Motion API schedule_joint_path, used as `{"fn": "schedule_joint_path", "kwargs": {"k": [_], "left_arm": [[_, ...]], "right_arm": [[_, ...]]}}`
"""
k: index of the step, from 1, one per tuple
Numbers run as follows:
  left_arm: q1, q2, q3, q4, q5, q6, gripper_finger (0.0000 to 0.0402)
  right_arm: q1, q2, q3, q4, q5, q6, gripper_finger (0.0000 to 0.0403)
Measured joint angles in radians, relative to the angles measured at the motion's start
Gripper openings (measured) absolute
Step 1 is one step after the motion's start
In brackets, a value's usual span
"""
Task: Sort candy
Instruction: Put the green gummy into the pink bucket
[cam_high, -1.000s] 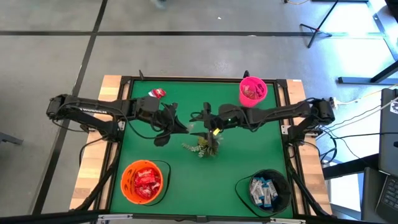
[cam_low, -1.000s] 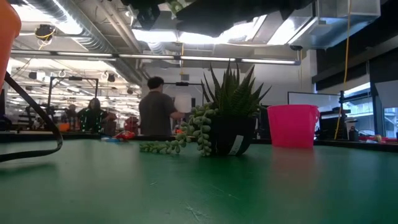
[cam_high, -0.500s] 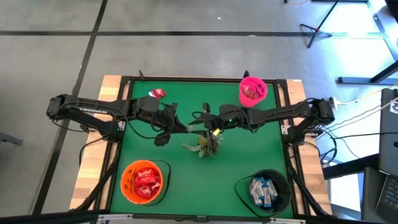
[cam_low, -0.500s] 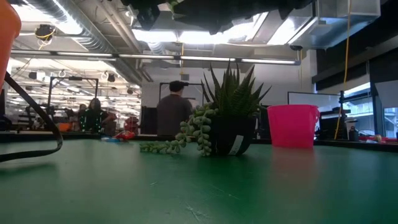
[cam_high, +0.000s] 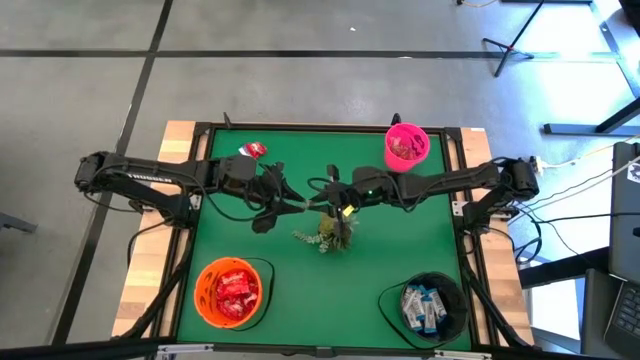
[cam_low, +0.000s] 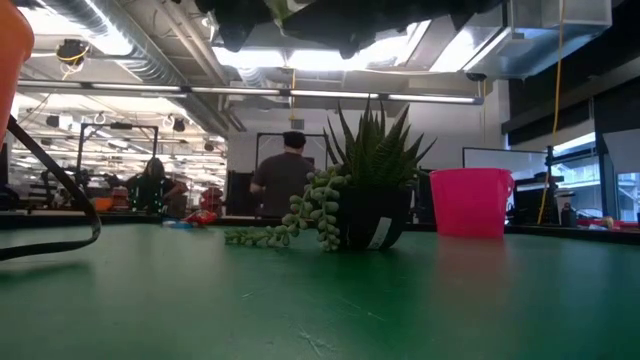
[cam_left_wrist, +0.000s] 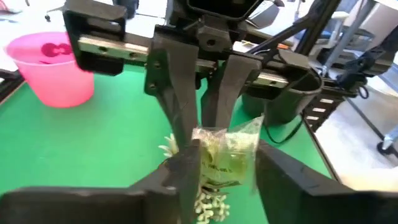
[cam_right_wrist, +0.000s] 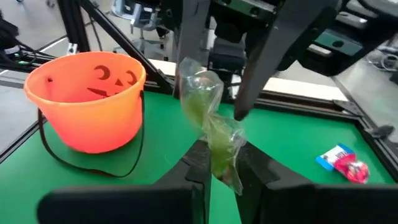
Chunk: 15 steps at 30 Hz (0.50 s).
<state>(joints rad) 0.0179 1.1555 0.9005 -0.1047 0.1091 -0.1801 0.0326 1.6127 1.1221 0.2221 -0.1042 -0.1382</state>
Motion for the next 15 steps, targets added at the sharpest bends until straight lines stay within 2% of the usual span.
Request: {"fn": "schedule_joint_path", "kwargs": {"k": [2, 7, 12, 15], "left_arm": [[0.001, -0.012, 0.000, -0.009, -0.021, 0.010, 0.0149], [0.001, -0.082, 0.000, -0.046, -0.170, 0.033, 0.0183], [0.001, -0.168, 0.002, -0.126, -0.311, 0.056, 0.0189], [0.001, -0.206, 0.002, -0.234, -0.458, 0.059, 0.0190]], "right_arm": [[0.000, -0.008, 0.001, -0.022, 0.021, 0.002, 0.0042], [0.000, -0.037, 0.001, -0.100, 0.083, 0.002, 0.0035], [-0.021, -0.118, 0.001, -0.232, 0.189, 0.026, 0.0035], [-0.067, -0.182, 0.001, -0.367, 0.225, 0.064, 0.0035]]}}
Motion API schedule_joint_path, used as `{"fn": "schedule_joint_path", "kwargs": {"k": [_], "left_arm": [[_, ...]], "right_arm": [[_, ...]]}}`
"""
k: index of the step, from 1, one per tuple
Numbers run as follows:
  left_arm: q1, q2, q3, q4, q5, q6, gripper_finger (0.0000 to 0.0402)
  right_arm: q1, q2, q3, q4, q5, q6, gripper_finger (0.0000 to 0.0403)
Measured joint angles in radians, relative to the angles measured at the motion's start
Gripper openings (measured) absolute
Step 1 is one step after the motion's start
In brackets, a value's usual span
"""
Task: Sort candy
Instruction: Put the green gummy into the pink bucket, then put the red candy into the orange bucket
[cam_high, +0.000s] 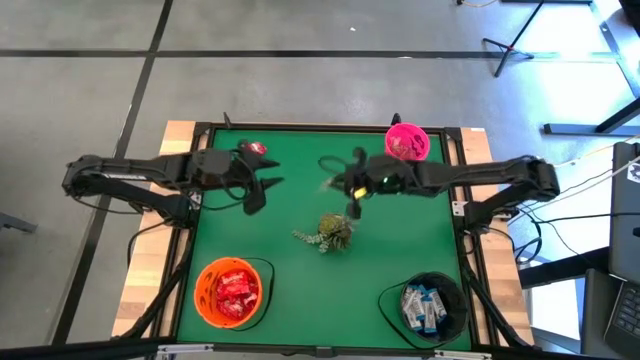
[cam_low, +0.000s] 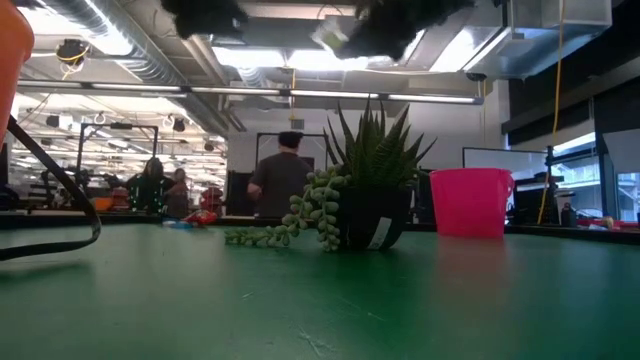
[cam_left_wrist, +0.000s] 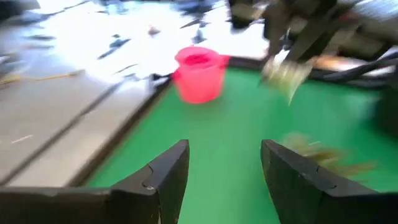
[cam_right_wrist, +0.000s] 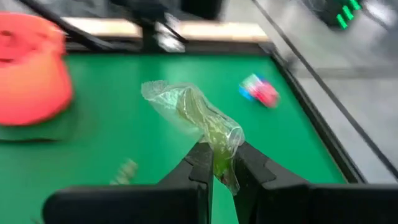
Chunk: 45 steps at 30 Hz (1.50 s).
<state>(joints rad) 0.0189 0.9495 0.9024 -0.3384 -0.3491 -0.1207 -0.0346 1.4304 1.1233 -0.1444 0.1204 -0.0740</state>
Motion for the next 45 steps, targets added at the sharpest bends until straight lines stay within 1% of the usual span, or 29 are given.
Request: {"fn": "schedule_joint_path", "kwargs": {"k": [2, 3, 7, 11, 15, 18, 21, 25, 28, 31, 33, 35, 38, 41, 45], "left_arm": [[0.001, -0.017, 0.000, -0.065, -0.088, -0.004, 0.0190], [0.001, -0.022, 0.000, -0.086, -0.114, -0.008, 0.0190], [0.000, -0.020, -0.003, -0.124, -0.127, -0.016, 0.0190], [0.000, -0.021, -0.031, -0.126, -0.129, -0.023, 0.0190], [0.000, -0.049, -0.070, -0.126, -0.132, -0.031, 0.0190], [0.004, -0.077, -0.103, -0.117, -0.155, -0.035, 0.0190], [0.024, -0.106, -0.143, -0.067, -0.178, -0.052, 0.0190], [0.074, -0.117, -0.182, -0.064, -0.190, -0.104, 0.0190], [0.103, -0.117, -0.202, -0.064, -0.187, -0.140, 0.0190], [0.121, -0.117, -0.210, -0.065, -0.178, -0.161, 0.0190], [0.129, -0.117, -0.210, -0.065, -0.169, -0.166, 0.0190], [0.136, -0.117, -0.210, -0.065, -0.160, -0.165, 0.0190], [0.150, -0.117, -0.210, -0.065, -0.157, -0.165, 0.0190], [0.177, -0.117, -0.210, -0.077, -0.157, -0.165, 0.0190], [0.264, -0.099, -0.210, -0.109, -0.150, -0.167, 0.0190]], "right_arm": [[-0.044, -0.038, 0.000, -0.090, 0.021, 0.035, 0.0035], [-0.067, -0.056, 0.000, -0.130, 0.026, 0.045, 0.0035], [-0.169, -0.125, -0.010, -0.260, 0.029, 0.067, 0.0035], [-0.292, -0.237, -0.116, -0.259, 0.062, 0.079, 0.0035], [-0.427, -0.362, -0.241, -0.251, 0.074, 0.157, 0.0035], [-0.511, -0.436, -0.316, -0.253, 0.082, 0.216, 0.0035], [-0.565, -0.467, -0.359, -0.268, 0.082, 0.238, 0.0035], [-0.617, -0.465, -0.368, -0.315, 0.078, 0.251, 0.0038], [-0.635, -0.459, -0.368, -0.340, 0.043, 0.224, 0.0063], [-0.634, -0.457, -0.368, -0.357, 0.031, 0.204, 0.0109], [-0.633, -0.458, -0.368, -0.362, 0.055, 0.205, 0.0143], [-0.634, -0.458, -0.368, -0.366, 0.103, 0.220, 0.0173], [-0.634, -0.458, -0.368, -0.365, 0.146, 0.231, 0.0209], [-0.634, -0.461, -0.368, -0.340, 0.135, 0.255, 0.0230], [-0.633, -0.461, -0.368, -0.270, 0.022, 0.256, 0.0235]]}}
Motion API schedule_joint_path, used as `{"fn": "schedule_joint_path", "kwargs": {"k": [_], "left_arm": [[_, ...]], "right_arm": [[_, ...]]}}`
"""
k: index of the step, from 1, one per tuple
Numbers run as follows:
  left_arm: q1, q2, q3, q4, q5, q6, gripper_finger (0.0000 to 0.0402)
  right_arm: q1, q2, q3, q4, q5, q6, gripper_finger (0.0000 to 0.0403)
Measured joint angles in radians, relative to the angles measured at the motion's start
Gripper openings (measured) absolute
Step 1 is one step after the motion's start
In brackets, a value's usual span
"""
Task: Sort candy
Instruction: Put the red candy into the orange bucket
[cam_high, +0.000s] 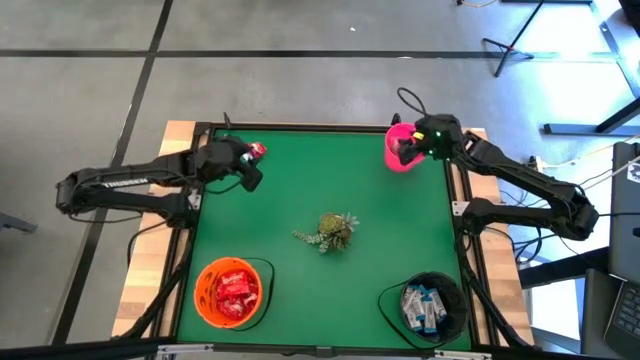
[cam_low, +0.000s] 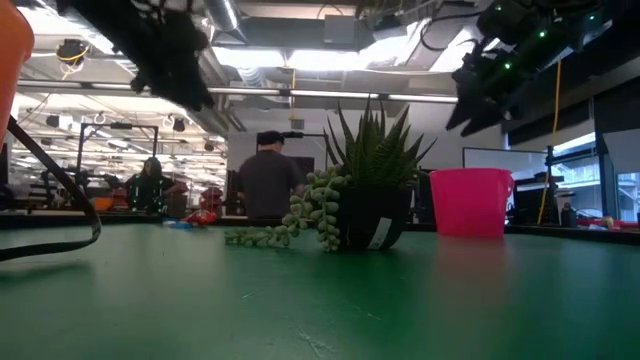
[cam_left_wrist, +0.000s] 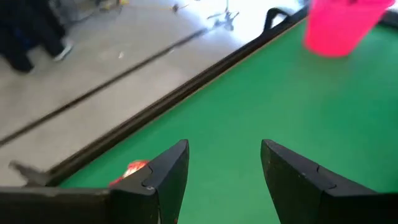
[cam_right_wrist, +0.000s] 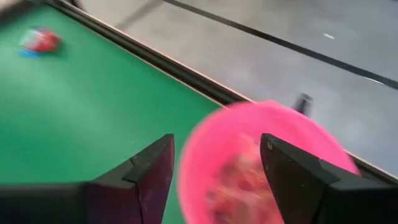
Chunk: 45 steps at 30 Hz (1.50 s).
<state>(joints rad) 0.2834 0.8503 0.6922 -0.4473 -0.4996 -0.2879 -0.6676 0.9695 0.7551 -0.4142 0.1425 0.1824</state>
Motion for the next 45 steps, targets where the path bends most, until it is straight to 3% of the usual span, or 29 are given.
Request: {"fn": "schedule_joint_path", "kwargs": {"k": [10, 17, 22, 30, 37, 45], "left_arm": [[0.323, 0.246, -0.001, -0.049, 0.208, 0.035, 0.0190], [0.456, 0.477, 0.086, -0.072, 0.279, 0.060, 0.0190], [0.499, 0.602, 0.198, -0.131, 0.282, 0.060, 0.0190], [0.541, 0.760, 0.328, -0.203, 0.290, 0.063, 0.0190], [0.555, 0.854, 0.340, -0.217, 0.338, 0.087, 0.0190], [0.556, 0.865, 0.340, -0.223, 0.404, 0.127, 0.0170]], "right_arm": [[0.017, 0.000, 0.000, 0.180, -0.251, 0.047, 0.0209], [0.141, 0.000, 0.000, 0.231, -0.165, 0.042, 0.0198], [0.202, 0.000, 0.000, 0.234, -0.108, 0.029, 0.0198], [0.218, 0.000, 0.000, 0.234, -0.107, 0.028, 0.0198], [0.221, 0.000, 0.000, 0.230, -0.126, 0.031, 0.0198], [0.265, 0.000, 0.000, 0.232, -0.125, 0.036, 0.0198]]}}
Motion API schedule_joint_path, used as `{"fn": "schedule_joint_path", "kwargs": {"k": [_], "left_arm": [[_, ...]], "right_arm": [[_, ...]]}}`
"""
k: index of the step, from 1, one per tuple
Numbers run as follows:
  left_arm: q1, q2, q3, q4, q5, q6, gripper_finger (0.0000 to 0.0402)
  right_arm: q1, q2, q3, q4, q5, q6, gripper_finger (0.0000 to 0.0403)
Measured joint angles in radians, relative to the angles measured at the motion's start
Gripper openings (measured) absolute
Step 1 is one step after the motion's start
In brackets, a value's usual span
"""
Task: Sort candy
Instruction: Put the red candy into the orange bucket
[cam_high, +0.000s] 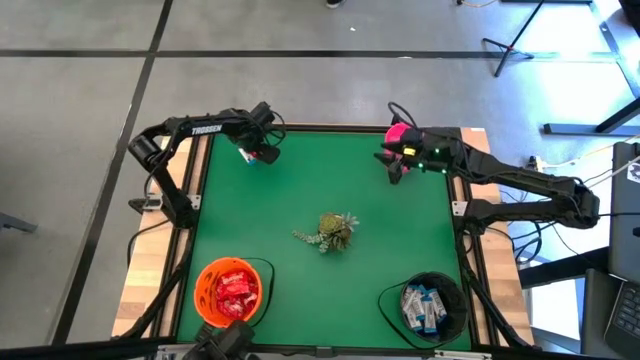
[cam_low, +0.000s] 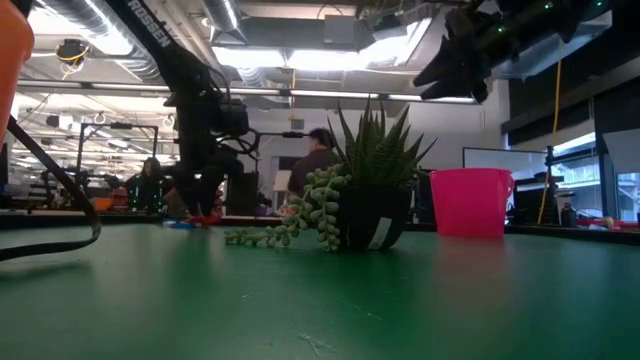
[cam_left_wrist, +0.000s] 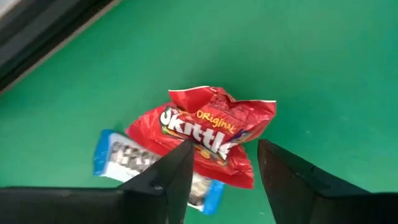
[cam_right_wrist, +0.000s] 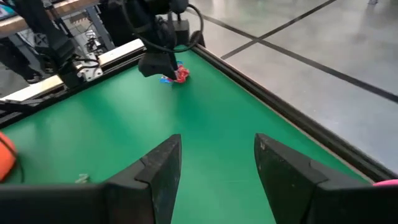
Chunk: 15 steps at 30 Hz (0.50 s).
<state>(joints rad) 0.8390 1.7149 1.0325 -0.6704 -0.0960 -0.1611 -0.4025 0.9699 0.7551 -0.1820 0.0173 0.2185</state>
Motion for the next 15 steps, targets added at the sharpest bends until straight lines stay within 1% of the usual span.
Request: {"fn": "schedule_joint_path", "kwargs": {"k": [3, 6, 8, 11, 12, 15], "left_arm": [[0.005, 0.000, 0.000, 0.000, 0.035, 0.010, 0.0141], [0.005, 0.000, 0.000, 0.000, 0.036, 0.011, 0.0104], [0.005, 0.000, 0.000, -0.002, 0.039, 0.018, 0.0072], [0.003, 0.000, 0.000, -0.014, 0.043, 0.038, 0.0018], [-0.001, 0.000, 0.000, -0.020, 0.043, 0.040, 0.0010], [-0.025, -0.006, 0.000, -0.030, 0.060, 0.041, 0.0002]], "right_arm": [[0.024, 0.000, 0.000, 0.002, 0.001, 0.013, 0.0198], [0.049, 0.000, 0.000, 0.007, 0.001, 0.013, 0.0198], [0.065, 0.000, 0.000, 0.012, 0.003, 0.013, 0.0198], [0.087, 0.000, 0.000, 0.015, 0.034, 0.013, 0.0198], [0.093, 0.000, 0.000, 0.016, 0.042, 0.013, 0.0198], [0.104, 0.000, 0.000, 0.017, 0.055, 0.014, 0.0198]]}}
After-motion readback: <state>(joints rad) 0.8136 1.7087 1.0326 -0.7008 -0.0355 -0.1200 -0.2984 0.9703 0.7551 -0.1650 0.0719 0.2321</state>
